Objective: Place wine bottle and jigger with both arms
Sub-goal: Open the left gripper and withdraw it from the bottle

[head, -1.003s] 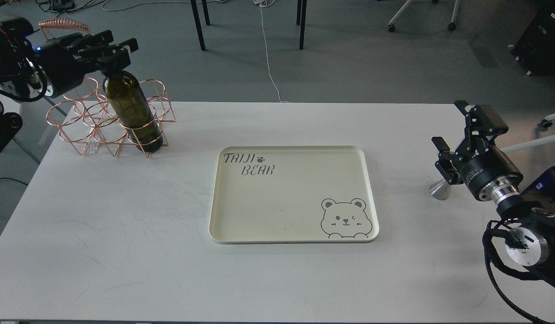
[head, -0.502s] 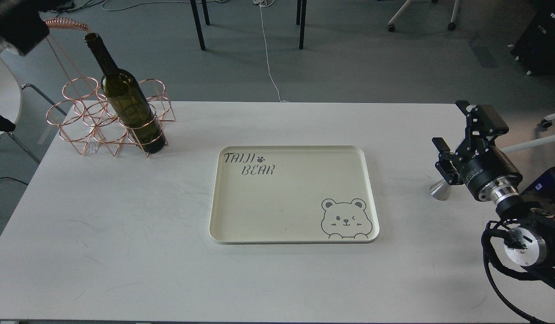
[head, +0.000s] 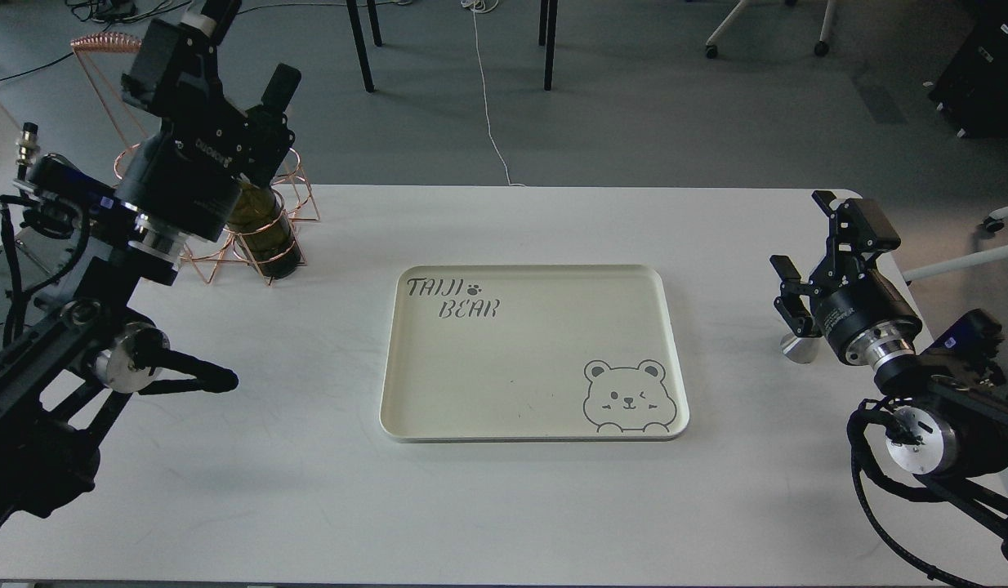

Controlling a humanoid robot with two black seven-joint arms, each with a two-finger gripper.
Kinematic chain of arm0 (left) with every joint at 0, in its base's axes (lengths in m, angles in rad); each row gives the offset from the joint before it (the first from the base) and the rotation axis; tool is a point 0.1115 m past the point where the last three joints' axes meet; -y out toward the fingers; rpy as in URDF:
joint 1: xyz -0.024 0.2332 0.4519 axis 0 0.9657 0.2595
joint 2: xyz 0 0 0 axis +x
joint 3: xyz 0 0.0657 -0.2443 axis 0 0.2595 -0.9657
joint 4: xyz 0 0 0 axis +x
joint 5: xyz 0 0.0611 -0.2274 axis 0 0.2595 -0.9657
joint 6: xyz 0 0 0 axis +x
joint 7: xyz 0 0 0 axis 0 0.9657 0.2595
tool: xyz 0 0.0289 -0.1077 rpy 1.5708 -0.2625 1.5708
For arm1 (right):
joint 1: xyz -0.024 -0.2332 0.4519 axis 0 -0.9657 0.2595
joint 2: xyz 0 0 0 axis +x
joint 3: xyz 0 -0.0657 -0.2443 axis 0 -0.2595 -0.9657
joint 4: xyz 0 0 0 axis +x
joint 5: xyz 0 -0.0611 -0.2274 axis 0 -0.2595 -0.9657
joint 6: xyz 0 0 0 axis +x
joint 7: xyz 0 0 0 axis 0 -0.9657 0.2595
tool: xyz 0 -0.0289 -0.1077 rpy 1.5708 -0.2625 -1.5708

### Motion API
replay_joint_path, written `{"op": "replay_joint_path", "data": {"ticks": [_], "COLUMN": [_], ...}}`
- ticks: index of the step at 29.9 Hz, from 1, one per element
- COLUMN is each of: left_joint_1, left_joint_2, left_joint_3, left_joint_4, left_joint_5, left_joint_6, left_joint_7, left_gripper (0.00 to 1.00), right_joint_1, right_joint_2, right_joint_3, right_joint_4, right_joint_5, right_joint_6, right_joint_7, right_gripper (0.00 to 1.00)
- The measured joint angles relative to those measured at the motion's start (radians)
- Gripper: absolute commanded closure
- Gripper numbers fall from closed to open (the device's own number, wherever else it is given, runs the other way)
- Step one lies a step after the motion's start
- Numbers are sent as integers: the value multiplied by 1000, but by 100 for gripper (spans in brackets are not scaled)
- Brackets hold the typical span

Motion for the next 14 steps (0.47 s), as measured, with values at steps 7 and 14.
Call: {"op": "replay_joint_path", "data": {"ticks": [7, 14], "left_joint_1": [167, 234], "left_joint_2": [-88, -114], "left_joint_3": [-71, -154], "left_joint_4": [113, 131], "left_joint_5": [0, -6], "left_joint_6": [-106, -187], "left_joint_7": [107, 111], "left_gripper": [2, 2], "right_joint_1": [-6, -7], "right_joint_2": [6, 38], "right_joint_3": [2, 3], "right_joint_4": [-8, -29], "right_joint_5": [17, 21], "right_joint_6": [136, 167], "right_joint_7": [0, 0], "right_gripper": [1, 1]}}
